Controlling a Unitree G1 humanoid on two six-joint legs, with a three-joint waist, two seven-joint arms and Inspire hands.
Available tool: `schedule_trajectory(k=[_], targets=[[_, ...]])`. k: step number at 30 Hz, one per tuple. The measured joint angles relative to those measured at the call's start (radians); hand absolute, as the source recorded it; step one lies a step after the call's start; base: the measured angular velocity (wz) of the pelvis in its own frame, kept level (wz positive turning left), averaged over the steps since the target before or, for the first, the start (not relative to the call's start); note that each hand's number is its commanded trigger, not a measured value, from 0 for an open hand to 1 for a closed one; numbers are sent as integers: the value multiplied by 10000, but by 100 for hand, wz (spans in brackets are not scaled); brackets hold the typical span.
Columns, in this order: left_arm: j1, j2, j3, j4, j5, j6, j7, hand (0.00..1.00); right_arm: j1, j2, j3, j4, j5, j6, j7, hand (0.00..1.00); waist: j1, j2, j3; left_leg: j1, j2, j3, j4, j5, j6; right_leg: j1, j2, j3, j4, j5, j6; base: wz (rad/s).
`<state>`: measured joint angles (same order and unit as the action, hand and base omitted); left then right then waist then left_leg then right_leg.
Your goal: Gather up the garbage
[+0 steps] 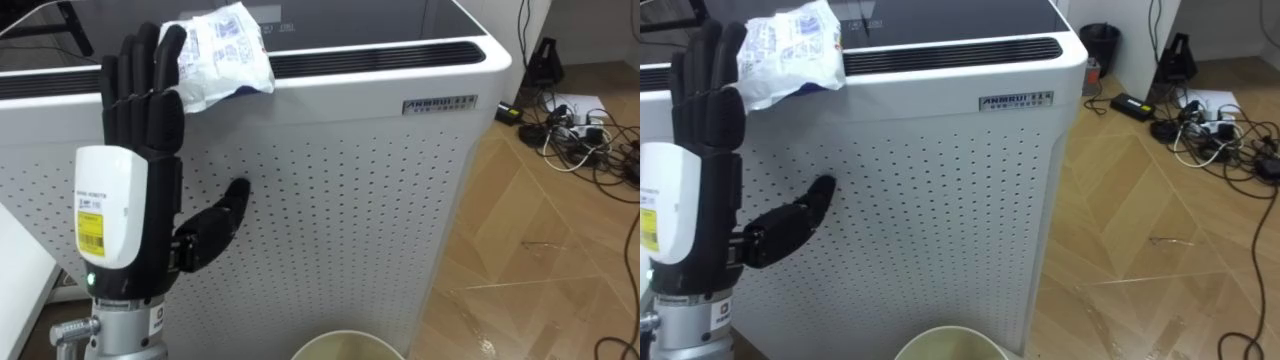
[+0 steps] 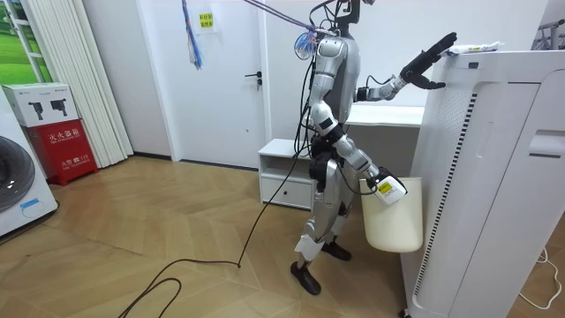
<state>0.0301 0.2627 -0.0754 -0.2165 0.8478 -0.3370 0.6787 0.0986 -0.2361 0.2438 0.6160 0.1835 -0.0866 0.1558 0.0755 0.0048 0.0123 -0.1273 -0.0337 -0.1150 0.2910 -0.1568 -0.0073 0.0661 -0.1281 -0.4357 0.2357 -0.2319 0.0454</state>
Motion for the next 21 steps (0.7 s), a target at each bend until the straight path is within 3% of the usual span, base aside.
schedule_trajectory(k=[6, 12, 16, 21], targets=[[-46, 55, 3, -138, 193, -3, 314, 0, 25, 9, 102, 0, 0, 0, 2, 100, 137, -105, -99, 12, -2, -12, 2, 5, 0, 20, -1, -19, 7, 1, 0, 0], [-46, 79, 62, -241, 193, -2, 338, 0, 105, 19, 100, 0, 12, 0, 2, 100, 153, -106, -106, 199, -5, -13, -14, 11, 4, 220, -2, -35, -3, 5, 4, 0], [-46, 324, 261, -447, 193, -9, 378, 0, 169, 13, 101, 1, 105, 0, -14, 100, 166, -90, -111, 194, 7, -2, -16, 18, -7, 210, 9, 1, -2, 5, 3, 0], [-54, 420, 613, -692, 195, -9, 401, 0, 214, 14, 114, 2, 97, 0, -33, 100, 176, -44, -85, 189, 6, 6, -14, 18, -6, 202, 6, 4, -2, 5, 4, 0]])
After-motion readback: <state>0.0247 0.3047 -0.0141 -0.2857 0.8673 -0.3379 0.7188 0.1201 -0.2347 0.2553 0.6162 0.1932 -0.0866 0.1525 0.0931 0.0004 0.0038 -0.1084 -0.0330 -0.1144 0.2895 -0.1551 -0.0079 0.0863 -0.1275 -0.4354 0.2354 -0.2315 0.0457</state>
